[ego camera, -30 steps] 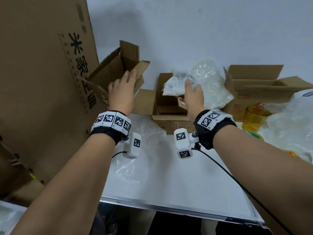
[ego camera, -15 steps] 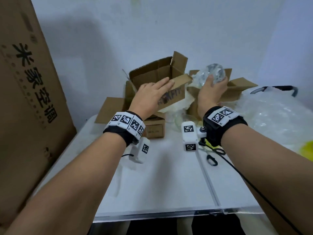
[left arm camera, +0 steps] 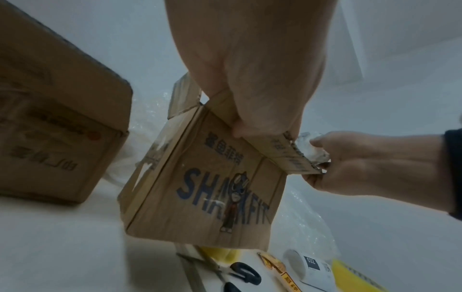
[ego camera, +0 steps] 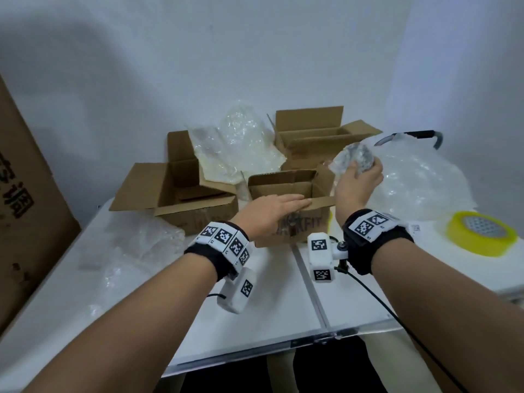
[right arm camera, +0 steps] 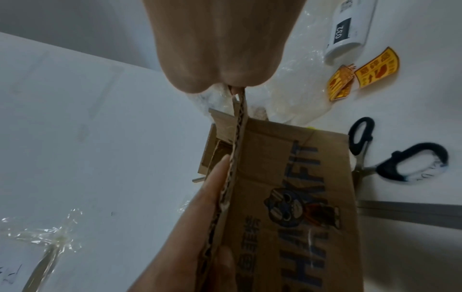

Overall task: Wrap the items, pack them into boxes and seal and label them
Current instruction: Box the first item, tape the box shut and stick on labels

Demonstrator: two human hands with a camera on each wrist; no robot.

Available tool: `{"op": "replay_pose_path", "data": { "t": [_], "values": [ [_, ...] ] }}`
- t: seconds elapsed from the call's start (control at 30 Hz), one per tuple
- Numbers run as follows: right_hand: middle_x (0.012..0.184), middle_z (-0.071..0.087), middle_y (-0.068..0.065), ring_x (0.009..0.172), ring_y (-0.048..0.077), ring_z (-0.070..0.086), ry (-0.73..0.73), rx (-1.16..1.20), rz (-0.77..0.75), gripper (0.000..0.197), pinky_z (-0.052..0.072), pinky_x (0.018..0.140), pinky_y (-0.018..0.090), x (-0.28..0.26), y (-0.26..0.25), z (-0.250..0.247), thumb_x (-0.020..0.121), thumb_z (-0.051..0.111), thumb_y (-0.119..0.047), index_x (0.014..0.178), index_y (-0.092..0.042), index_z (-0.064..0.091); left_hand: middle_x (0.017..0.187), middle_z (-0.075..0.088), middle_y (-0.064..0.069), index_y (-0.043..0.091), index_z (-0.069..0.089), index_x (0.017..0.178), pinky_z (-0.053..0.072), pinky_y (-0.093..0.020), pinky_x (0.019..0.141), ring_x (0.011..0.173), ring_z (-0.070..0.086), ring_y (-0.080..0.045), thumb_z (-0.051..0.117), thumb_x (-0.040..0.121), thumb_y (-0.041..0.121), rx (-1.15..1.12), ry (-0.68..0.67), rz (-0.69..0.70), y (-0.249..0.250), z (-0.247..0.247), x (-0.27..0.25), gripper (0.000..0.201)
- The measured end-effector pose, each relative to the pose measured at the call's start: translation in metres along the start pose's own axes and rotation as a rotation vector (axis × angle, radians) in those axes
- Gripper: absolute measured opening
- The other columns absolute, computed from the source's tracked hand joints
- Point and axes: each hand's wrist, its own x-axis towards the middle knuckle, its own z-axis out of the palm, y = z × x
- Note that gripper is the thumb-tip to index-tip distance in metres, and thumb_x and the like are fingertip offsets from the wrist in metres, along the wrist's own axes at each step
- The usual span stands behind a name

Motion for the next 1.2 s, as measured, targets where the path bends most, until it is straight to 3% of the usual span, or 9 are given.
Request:
{"op": "replay_pose_path", "data": {
  "t": [0.2,0.4,0.57,0.67,0.8,0.87,0.97,1.03,1.2],
  "values": [
    [0.148,0.030,0.010,0.124,0.016,0.042,-0.051,0.058,-0.063,0.045,0.027,0.079,-0.001,-0.009,-0.003,0.003,0.102,0.045,-0.019,0.144,-0.010,0.034,0.156,0.036,0.003,0.033,0.032,0.151,0.040,-0.043,0.109,0.139,0.040,-0.021,0.045,0.082,-0.011,-0.189,-0.003,-0.010,-0.014,0.014,-0.016,0.083],
    [0.144,0.031,0.006,0.121,0.009,0.041,-0.143,0.080,-0.220,0.041,0.037,0.083,-0.002,-0.020,-0.005,0.013,0.102,0.044,-0.018,0.141,-0.013,0.035,0.151,0.043,0.002,0.035,0.037,0.149,0.043,-0.047,0.104,0.133,0.046,-0.025,0.043,0.079,-0.017,-0.205,0.157,-0.053,-0.029,0.029,-0.041,0.087],
    [0.143,0.030,0.004,0.130,0.012,0.036,-0.158,0.130,-0.228,0.040,0.036,0.083,-0.004,-0.029,-0.011,0.022,0.101,0.045,-0.015,0.140,-0.013,0.037,0.146,0.049,0.005,0.034,0.041,0.147,0.047,-0.042,0.098,0.126,0.052,-0.021,0.051,0.085,-0.005,-0.180,0.041,-0.007,-0.026,0.041,-0.050,0.073],
    [0.138,0.034,-0.005,0.128,0.009,0.037,-0.202,0.119,-0.204,0.040,0.038,0.094,0.005,-0.036,-0.011,0.023,0.102,0.045,-0.021,0.140,-0.018,0.035,0.145,0.050,0.008,0.034,0.041,0.147,0.044,-0.040,0.103,0.128,0.050,-0.015,0.055,0.095,0.012,-0.279,-0.006,-0.007,-0.027,0.048,-0.049,0.058],
    [0.132,0.038,-0.011,0.126,0.008,0.041,-0.237,0.095,-0.215,0.037,0.037,0.105,0.024,-0.045,-0.001,0.021,0.101,0.044,-0.026,0.138,-0.026,0.036,0.139,0.055,0.014,0.038,0.048,0.141,0.005,-0.049,0.121,0.131,0.045,-0.006,0.025,0.102,0.054,-0.218,-0.013,-0.121,-0.021,0.043,-0.048,0.048],
    [0.133,0.041,-0.011,0.127,0.010,0.042,-0.264,0.073,-0.204,0.035,0.038,0.109,0.031,-0.048,0.005,0.020,0.101,0.044,-0.029,0.134,-0.032,0.035,0.125,0.065,0.014,0.038,0.058,0.132,-0.013,-0.051,0.118,0.127,0.048,-0.006,0.012,0.102,0.056,-0.168,0.039,-0.176,-0.017,0.038,-0.047,0.057],
    [0.141,0.045,-0.002,0.131,0.015,0.043,-0.292,0.035,-0.160,0.043,0.037,0.111,0.038,-0.052,0.012,0.018,0.099,0.045,-0.034,0.141,-0.026,0.034,0.107,0.071,0.009,0.037,0.061,0.127,-0.022,-0.055,0.111,0.121,0.055,-0.011,0.017,0.099,0.062,0.033,-0.013,-0.260,-0.014,0.029,-0.043,0.058],
    [0.145,0.044,0.001,0.133,0.016,0.042,-0.304,0.021,-0.117,0.050,0.036,0.113,0.039,-0.056,0.015,0.016,0.099,0.045,-0.036,0.145,-0.022,0.032,0.111,0.070,0.006,0.034,0.055,0.133,-0.022,-0.063,0.107,0.122,0.055,-0.014,0.023,0.092,0.073,0.103,-0.146,-0.267,-0.010,0.024,-0.042,0.065],
    [0.142,0.048,0.002,0.126,0.010,0.045,-0.320,-0.029,-0.055,0.047,0.034,0.097,0.016,-0.056,0.027,0.003,0.102,0.045,-0.035,0.145,-0.019,0.035,0.127,0.062,0.004,0.033,0.039,0.145,-0.008,-0.074,0.108,0.127,0.051,-0.020,0.031,0.105,0.040,0.050,-0.228,-0.256,0.005,0.026,-0.039,0.042]
  ]
}}
